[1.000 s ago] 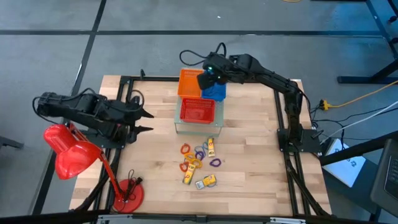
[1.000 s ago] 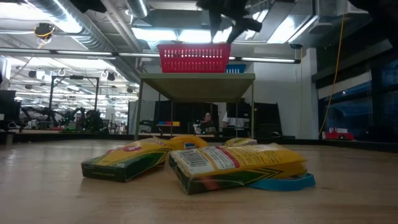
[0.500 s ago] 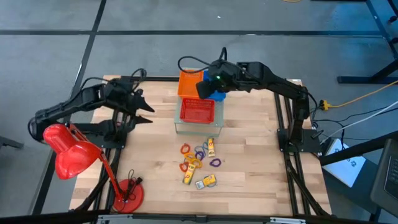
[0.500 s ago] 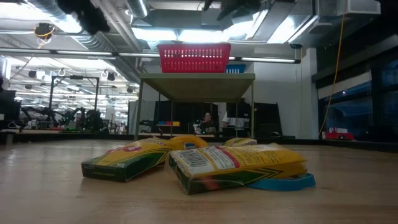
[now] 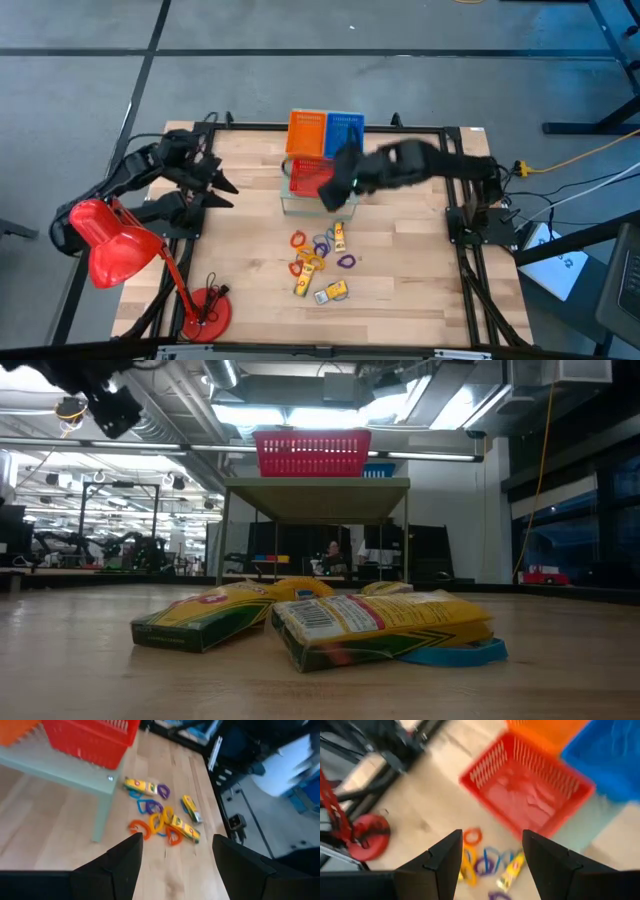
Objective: Pick & Place Office Desk Supplies
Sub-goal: Put the blue rubber band into the blue bin
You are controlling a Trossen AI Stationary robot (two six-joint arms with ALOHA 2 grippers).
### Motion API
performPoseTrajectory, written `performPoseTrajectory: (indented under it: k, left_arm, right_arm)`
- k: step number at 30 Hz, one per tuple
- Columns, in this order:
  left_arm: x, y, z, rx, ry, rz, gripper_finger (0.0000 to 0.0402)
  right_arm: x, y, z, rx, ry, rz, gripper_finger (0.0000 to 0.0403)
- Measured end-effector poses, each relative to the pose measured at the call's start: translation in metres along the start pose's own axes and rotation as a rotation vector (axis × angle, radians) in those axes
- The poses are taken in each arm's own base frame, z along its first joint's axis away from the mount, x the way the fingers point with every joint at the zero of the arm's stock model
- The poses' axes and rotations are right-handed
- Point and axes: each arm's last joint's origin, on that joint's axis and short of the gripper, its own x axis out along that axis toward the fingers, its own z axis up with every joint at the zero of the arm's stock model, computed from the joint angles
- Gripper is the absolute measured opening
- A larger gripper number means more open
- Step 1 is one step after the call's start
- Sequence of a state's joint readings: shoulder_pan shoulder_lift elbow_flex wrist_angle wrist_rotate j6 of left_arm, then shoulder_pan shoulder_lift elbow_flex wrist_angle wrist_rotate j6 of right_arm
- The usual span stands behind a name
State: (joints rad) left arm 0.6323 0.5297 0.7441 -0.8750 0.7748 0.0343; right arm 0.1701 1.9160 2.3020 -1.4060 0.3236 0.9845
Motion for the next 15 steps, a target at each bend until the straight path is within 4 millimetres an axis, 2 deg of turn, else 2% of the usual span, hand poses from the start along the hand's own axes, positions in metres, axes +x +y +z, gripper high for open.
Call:
performPoseTrajectory:
  k: [4, 8, 11, 15]
  left_arm:
    - [-0.007, -0.006, -0.003, 0.0, -0.038, 0.043, 0.0239]
    - [-0.011, -0.009, -0.004, -0.001, -0.069, 0.061, 0.0239]
    - [-0.011, -0.009, -0.001, 0.001, -0.093, 0.066, 0.0239]
    - [-0.011, -0.009, 0.001, -0.005, -0.109, 0.063, 0.0239]
  right_arm:
    - [0.016, 0.029, -0.041, 0.03, 0.036, -0.052, 0.021]
    - [0.048, 0.056, -0.076, 0.056, 0.068, -0.079, 0.021]
    - [0.074, 0.067, -0.096, 0.151, 0.07, -0.137, 0.021]
    - [0.105, 0.073, -0.112, 0.281, 0.096, -0.202, 0.0208]
